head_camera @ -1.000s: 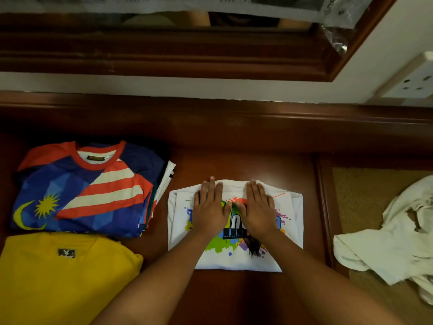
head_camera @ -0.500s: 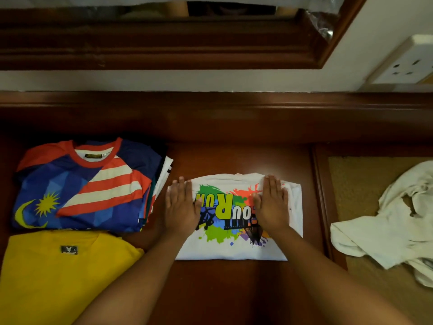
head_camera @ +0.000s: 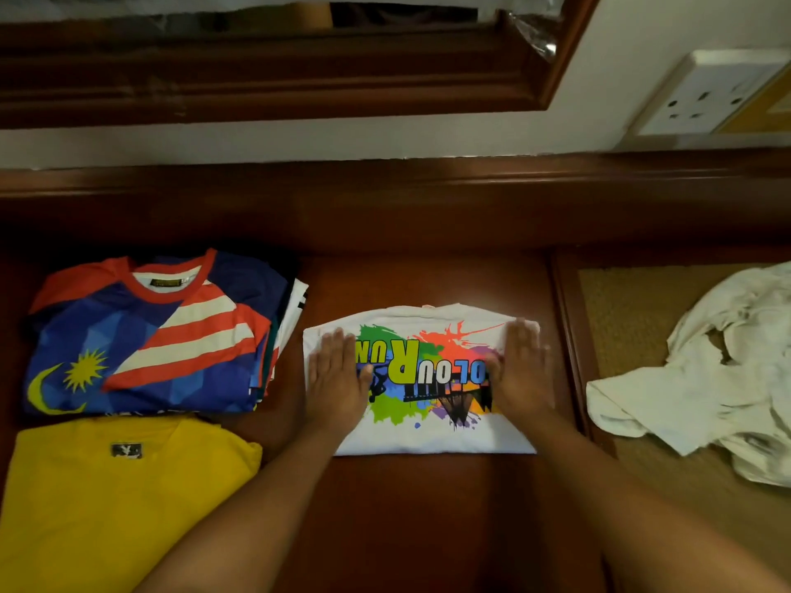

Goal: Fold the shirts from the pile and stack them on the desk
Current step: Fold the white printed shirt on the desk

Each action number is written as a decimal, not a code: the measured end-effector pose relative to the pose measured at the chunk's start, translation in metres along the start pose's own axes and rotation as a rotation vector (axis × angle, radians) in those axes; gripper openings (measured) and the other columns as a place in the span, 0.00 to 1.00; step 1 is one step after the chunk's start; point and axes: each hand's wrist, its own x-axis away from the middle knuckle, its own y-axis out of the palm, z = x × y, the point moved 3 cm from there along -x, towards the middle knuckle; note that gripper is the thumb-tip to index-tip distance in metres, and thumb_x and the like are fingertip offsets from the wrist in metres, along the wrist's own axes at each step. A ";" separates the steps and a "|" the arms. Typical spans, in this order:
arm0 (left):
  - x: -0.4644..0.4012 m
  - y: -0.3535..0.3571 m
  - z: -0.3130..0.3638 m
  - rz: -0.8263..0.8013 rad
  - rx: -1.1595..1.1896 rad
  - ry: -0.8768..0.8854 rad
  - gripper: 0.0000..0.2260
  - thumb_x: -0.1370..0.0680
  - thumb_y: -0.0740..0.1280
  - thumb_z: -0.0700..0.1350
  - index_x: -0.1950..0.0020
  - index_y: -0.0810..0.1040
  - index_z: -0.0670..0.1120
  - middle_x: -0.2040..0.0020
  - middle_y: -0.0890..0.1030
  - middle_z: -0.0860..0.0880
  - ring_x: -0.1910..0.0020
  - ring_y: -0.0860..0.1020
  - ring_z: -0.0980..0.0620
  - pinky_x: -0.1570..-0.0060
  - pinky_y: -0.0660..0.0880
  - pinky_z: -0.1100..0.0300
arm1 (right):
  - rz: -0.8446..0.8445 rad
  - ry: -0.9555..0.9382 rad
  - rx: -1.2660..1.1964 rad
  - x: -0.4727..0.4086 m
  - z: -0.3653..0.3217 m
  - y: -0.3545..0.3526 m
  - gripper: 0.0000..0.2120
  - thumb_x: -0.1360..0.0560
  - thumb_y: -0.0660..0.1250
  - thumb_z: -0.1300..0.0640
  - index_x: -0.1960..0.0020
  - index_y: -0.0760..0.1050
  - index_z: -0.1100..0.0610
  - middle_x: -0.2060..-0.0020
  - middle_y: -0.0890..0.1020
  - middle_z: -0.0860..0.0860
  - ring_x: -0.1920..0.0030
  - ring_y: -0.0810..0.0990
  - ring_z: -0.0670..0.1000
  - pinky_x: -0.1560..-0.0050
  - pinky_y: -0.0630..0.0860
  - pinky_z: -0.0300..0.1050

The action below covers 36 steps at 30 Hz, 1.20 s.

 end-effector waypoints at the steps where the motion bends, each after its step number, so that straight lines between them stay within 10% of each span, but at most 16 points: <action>1: 0.006 0.003 0.014 -0.014 0.020 0.037 0.34 0.23 0.35 0.62 0.21 0.51 0.46 0.21 0.49 0.47 0.22 0.43 0.49 0.25 0.42 0.52 | 0.007 -0.073 -0.031 0.011 -0.016 0.006 0.36 0.22 0.32 0.36 0.22 0.41 0.57 0.22 0.43 0.53 0.23 0.39 0.52 0.27 0.36 0.50; 6: 0.036 0.034 0.049 -0.147 -0.005 0.120 0.26 0.19 0.43 0.59 0.24 0.61 0.51 0.23 0.61 0.47 0.25 0.59 0.45 0.28 0.56 0.47 | -0.110 -0.316 -0.108 0.053 -0.069 0.046 0.39 0.28 0.25 0.32 0.24 0.38 0.51 0.24 0.39 0.45 0.25 0.34 0.47 0.24 0.37 0.49; 12: 0.041 0.025 -0.015 -0.079 -0.084 0.048 0.33 0.28 0.27 0.68 0.24 0.34 0.56 0.23 0.35 0.52 0.24 0.35 0.50 0.27 0.37 0.50 | -0.010 -0.026 -0.007 0.026 0.013 0.025 0.30 0.19 0.38 0.40 0.21 0.40 0.53 0.22 0.42 0.50 0.22 0.40 0.53 0.24 0.42 0.55; 15: 0.047 0.020 -0.019 -0.056 -0.119 -0.023 0.34 0.26 0.29 0.65 0.23 0.38 0.51 0.22 0.39 0.49 0.24 0.36 0.49 0.27 0.38 0.49 | -0.028 0.096 0.009 0.036 0.028 0.017 0.31 0.19 0.40 0.41 0.22 0.37 0.55 0.22 0.40 0.52 0.23 0.37 0.53 0.25 0.39 0.54; 21: 0.069 0.038 0.044 -0.110 -0.019 0.081 0.28 0.18 0.41 0.61 0.23 0.56 0.49 0.23 0.58 0.46 0.24 0.52 0.47 0.29 0.49 0.49 | -0.062 -0.368 -0.009 0.079 -0.057 0.056 0.33 0.23 0.32 0.35 0.22 0.39 0.50 0.23 0.39 0.48 0.23 0.36 0.52 0.27 0.31 0.48; 25: 0.086 0.045 0.002 -0.080 -0.071 0.005 0.30 0.21 0.39 0.66 0.21 0.46 0.56 0.21 0.48 0.49 0.23 0.41 0.51 0.28 0.37 0.53 | -0.070 -0.299 0.059 0.078 -0.019 0.061 0.37 0.28 0.26 0.30 0.24 0.34 0.46 0.24 0.34 0.47 0.25 0.29 0.50 0.29 0.25 0.46; 29: 0.100 0.039 -0.043 -0.064 -0.152 -0.034 0.33 0.25 0.31 0.69 0.23 0.39 0.57 0.22 0.38 0.51 0.23 0.37 0.48 0.27 0.37 0.47 | -0.065 -0.076 0.152 0.076 0.039 0.045 0.36 0.28 0.28 0.31 0.25 0.29 0.46 0.25 0.30 0.48 0.25 0.31 0.54 0.28 0.33 0.53; 36: 0.107 0.021 -0.005 -0.030 -0.059 -0.086 0.28 0.19 0.44 0.58 0.21 0.47 0.48 0.21 0.46 0.46 0.22 0.43 0.47 0.26 0.42 0.50 | 0.091 0.280 -0.292 0.073 0.035 0.013 0.27 0.22 0.61 0.46 0.29 0.61 0.60 0.37 0.71 0.60 0.37 0.71 0.60 0.41 0.73 0.55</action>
